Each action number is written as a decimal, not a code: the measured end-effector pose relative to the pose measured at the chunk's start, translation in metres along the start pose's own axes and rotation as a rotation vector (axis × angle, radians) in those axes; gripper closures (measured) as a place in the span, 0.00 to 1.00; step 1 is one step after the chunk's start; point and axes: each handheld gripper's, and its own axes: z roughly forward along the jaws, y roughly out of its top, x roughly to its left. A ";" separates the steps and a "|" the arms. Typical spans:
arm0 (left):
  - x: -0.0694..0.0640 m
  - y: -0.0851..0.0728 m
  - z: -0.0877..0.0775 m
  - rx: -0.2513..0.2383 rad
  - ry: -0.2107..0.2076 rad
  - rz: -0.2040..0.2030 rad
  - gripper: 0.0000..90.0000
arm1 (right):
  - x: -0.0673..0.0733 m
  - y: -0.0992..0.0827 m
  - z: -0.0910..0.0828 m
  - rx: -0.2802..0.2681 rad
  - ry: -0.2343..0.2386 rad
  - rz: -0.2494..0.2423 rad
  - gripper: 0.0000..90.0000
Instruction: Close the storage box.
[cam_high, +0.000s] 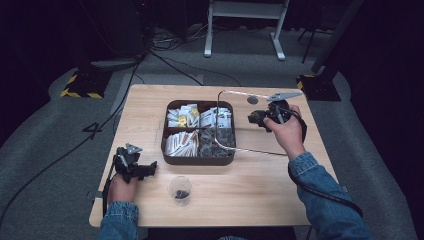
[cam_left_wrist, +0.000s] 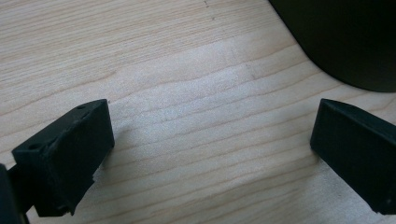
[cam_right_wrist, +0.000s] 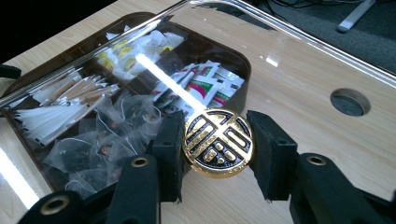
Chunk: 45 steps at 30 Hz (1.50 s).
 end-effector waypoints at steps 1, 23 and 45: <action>0.000 0.000 0.000 0.000 -0.001 -0.002 0.00 | 0.002 0.002 0.002 0.001 0.002 -0.004 0.65; 0.000 0.000 0.000 0.000 0.000 -0.003 0.00 | 0.037 0.041 0.042 0.020 0.064 -0.040 0.65; 0.001 0.000 0.000 0.000 -0.005 0.005 0.00 | 0.070 0.059 0.087 0.026 0.067 -0.076 0.65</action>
